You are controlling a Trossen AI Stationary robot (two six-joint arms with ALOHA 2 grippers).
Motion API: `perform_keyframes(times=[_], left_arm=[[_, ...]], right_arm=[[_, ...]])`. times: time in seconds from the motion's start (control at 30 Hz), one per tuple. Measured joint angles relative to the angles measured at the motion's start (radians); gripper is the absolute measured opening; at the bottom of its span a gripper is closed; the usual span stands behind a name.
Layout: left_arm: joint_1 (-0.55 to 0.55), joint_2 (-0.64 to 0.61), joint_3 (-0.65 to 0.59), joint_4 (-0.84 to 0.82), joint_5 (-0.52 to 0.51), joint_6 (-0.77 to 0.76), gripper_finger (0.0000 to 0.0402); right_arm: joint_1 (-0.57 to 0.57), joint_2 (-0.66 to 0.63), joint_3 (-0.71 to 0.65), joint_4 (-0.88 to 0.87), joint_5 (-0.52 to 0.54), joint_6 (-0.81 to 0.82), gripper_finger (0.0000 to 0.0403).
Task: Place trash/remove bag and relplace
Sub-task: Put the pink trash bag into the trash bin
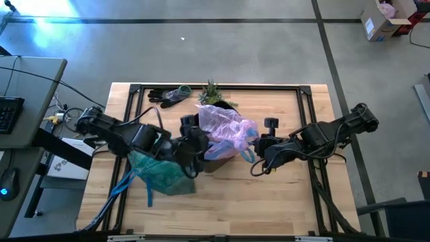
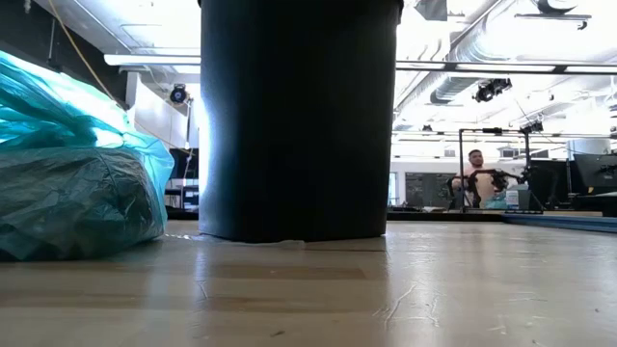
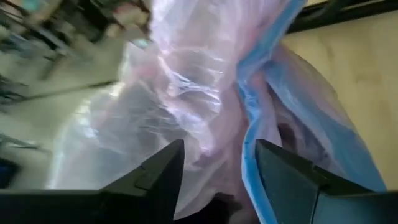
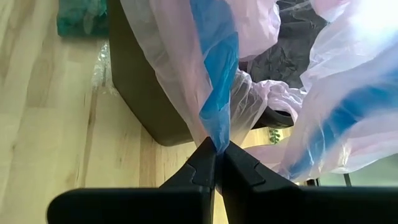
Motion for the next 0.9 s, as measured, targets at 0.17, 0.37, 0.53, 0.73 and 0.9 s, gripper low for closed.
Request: perform_keyframes(times=[0.17, 0.37, 0.53, 0.73, 0.9], left_arm=[[0.071, 0.000, 0.000, -0.070, 0.231, -0.079, 0.0186], [0.115, 0.004, 0.000, -0.098, 0.377, -0.107, 0.0185], [0.125, 0.022, 0.000, -0.092, 0.424, -0.050, 0.0136], [0.120, 0.042, -0.001, -0.095, 0.354, 0.026, 0.0012], [0.087, 0.028, -0.001, -0.093, 0.160, 0.055, 0.0002]], right_arm=[[0.000, 0.000, 0.000, 0.007, 0.000, -0.014, 0.0000], [0.000, 0.000, 0.000, 0.026, 0.000, -0.033, 0.0000], [0.000, 0.000, 0.000, 0.034, 0.003, -0.035, 0.0000], [0.000, 0.000, 0.000, 0.035, 0.012, -0.034, 0.0000], [0.004, 0.000, 0.000, 0.035, 0.013, -0.027, 0.0000]])
